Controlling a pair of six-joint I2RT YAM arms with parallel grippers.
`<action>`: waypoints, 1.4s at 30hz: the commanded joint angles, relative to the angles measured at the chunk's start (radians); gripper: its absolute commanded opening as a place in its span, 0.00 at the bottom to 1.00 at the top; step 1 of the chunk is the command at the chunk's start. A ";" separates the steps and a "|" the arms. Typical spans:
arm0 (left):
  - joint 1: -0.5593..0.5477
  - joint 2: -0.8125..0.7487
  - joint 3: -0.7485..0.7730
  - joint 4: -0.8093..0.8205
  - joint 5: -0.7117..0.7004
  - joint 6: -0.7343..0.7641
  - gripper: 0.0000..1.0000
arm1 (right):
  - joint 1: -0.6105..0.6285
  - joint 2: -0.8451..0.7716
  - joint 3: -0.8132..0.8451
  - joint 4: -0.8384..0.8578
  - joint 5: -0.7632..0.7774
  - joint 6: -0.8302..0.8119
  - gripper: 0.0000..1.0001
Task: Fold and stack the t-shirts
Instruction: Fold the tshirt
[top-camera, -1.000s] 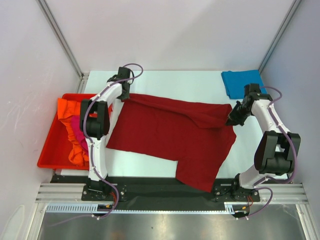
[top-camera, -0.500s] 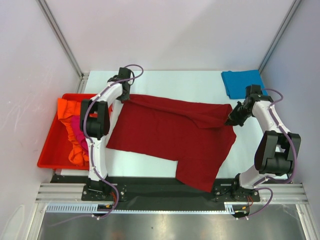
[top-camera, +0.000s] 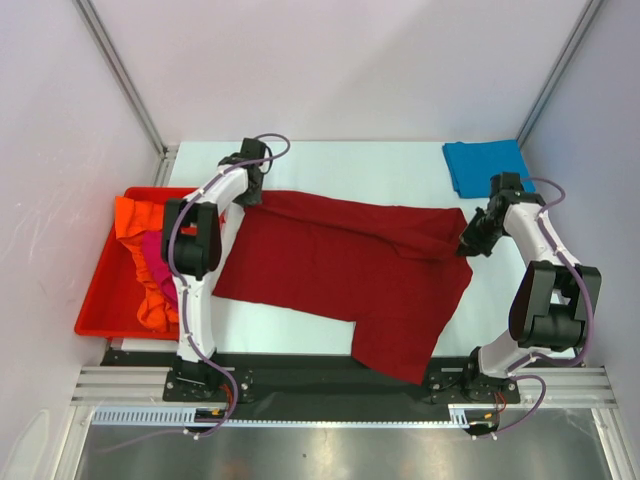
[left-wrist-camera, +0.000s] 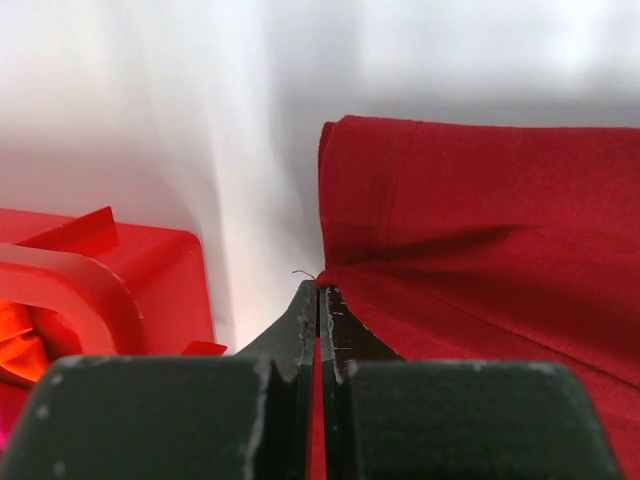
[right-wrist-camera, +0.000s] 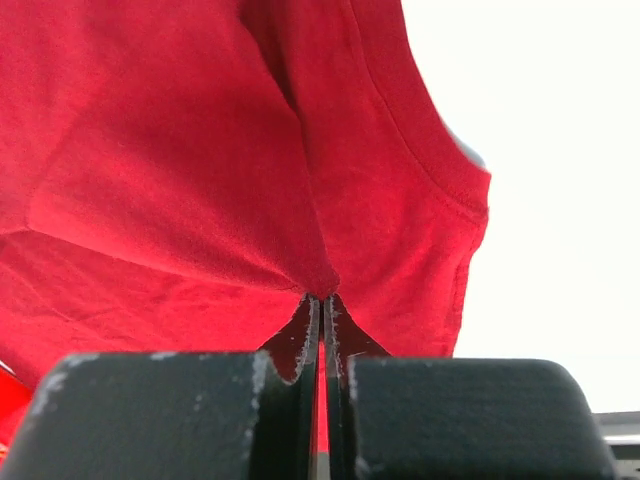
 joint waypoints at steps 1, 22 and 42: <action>-0.007 -0.039 -0.016 -0.001 -0.035 -0.019 0.00 | -0.009 -0.026 0.096 -0.040 0.066 -0.068 0.00; -0.015 -0.117 -0.145 0.020 -0.124 -0.097 0.30 | 0.020 -0.074 -0.049 -0.042 0.003 -0.066 0.14; -0.020 -0.197 -0.083 0.189 0.189 -0.169 0.39 | -0.051 0.397 0.423 0.252 -0.124 -0.088 0.50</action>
